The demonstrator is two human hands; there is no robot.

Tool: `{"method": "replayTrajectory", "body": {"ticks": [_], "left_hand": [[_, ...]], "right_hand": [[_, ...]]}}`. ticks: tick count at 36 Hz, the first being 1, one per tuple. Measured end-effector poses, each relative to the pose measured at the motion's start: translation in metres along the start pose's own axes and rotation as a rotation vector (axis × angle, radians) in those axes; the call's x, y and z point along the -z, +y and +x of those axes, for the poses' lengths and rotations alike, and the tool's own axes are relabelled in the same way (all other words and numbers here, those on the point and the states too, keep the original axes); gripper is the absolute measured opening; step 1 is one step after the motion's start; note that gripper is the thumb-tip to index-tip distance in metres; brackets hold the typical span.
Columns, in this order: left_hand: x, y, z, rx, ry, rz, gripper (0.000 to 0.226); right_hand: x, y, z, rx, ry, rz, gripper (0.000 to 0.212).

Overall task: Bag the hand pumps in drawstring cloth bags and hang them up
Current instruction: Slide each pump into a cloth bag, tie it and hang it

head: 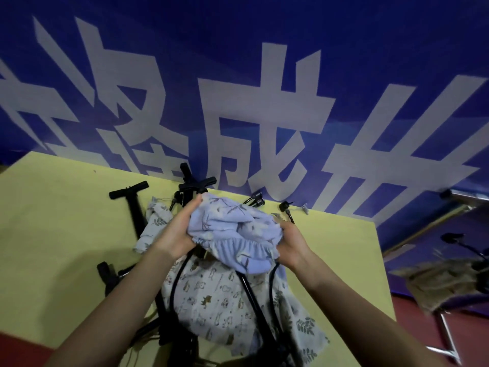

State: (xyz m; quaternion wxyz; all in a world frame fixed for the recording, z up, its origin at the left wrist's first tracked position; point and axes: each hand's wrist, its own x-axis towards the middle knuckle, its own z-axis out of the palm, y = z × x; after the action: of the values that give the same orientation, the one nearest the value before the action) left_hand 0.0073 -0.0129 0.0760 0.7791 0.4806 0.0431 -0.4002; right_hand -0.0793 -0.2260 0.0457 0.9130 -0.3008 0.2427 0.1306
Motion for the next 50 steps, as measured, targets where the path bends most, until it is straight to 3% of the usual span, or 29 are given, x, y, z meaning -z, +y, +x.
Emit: {"method": "replayTrajectory", "body": {"ticks": [4, 7, 14, 18, 22, 25, 29, 39, 50], "left_hand": [[0.001, 0.002, 0.008, -0.02, 0.07, -0.216, 0.06], [-0.003, 0.004, 0.017, -0.026, 0.064, -0.238, 0.048], [-0.005, -0.011, 0.044, 0.079, 0.097, 0.079, 0.042], [0.007, -0.031, 0.066, 0.092, 0.235, 0.268, 0.042], [0.015, -0.047, 0.088, 0.146, 0.394, 0.393, 0.018], [0.031, -0.06, 0.104, 0.125, 0.529, 0.439, 0.026], [0.05, -0.07, 0.109, 0.199, 0.562, 0.539, 0.032], [0.056, -0.068, 0.1, 0.207, 0.501, 0.415, 0.025], [0.052, -0.07, 0.105, 0.222, 0.493, 0.355, 0.023]], "right_hand": [[0.005, 0.016, 0.019, -0.022, 0.218, -0.439, 0.039], [0.01, 0.029, 0.034, -0.033, 0.315, -0.663, 0.037], [0.039, 0.011, 0.054, 0.023, 0.484, -0.906, 0.03], [0.068, -0.007, 0.071, 0.132, 0.59, -1.279, 0.022], [0.07, -0.019, 0.087, 0.191, 0.56, -1.55, 0.017], [0.074, -0.02, 0.104, 0.193, 0.512, -1.655, 0.015], [0.08, -0.017, 0.125, 0.123, 0.395, -1.818, 0.018], [0.084, -0.014, 0.164, -0.023, 0.249, -2.067, 0.024], [0.086, -0.01, 0.182, -0.021, 0.115, -2.327, 0.025]]}}
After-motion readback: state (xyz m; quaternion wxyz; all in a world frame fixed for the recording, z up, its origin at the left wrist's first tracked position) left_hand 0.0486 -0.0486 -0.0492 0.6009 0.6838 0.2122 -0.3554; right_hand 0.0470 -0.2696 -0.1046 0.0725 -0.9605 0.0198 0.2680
